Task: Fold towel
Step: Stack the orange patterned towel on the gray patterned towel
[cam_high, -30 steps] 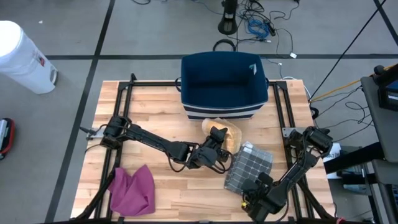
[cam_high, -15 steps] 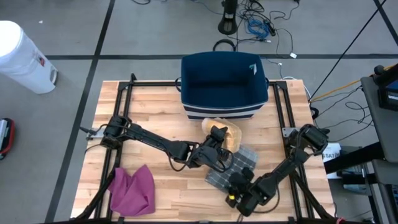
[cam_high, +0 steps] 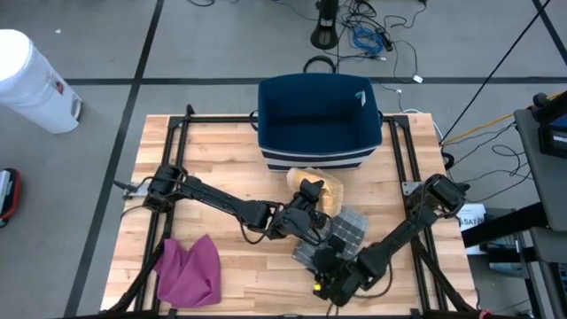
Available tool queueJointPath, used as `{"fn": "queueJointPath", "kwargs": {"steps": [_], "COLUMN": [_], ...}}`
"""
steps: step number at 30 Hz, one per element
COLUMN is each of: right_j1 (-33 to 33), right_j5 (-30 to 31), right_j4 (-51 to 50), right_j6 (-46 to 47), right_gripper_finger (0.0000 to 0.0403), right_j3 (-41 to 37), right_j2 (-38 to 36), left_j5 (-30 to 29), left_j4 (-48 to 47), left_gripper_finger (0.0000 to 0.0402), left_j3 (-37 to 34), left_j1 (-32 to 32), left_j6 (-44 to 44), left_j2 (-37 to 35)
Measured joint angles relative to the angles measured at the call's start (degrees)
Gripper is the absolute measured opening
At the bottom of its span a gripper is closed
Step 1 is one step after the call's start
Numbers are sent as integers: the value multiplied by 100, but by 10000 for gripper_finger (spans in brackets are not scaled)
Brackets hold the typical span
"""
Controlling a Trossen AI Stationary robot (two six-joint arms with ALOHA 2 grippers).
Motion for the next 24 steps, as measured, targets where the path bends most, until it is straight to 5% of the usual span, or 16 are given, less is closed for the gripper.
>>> {"fn": "queueJointPath", "kwargs": {"steps": [9, 13, 24], "right_j1": [612, 762, 687], "right_j5": [950, 1967, 3153], "right_j4": [-4243, -4565, -4971], "right_j6": [2056, 2179, 2092], "right_gripper_finger": [155, 155, 155], "right_j3": [1074, 1377, 1738], "right_j2": [-1, -4, -6], "left_j5": [148, 323, 717], "left_j4": [-2, -4, -431], "left_gripper_finger": [2, 2, 2], "left_j3": [0, 0, 0], "left_j1": [39, 39, 37], "left_j6": [-26, -116, -466], "left_j2": [0, 0, 0]}}
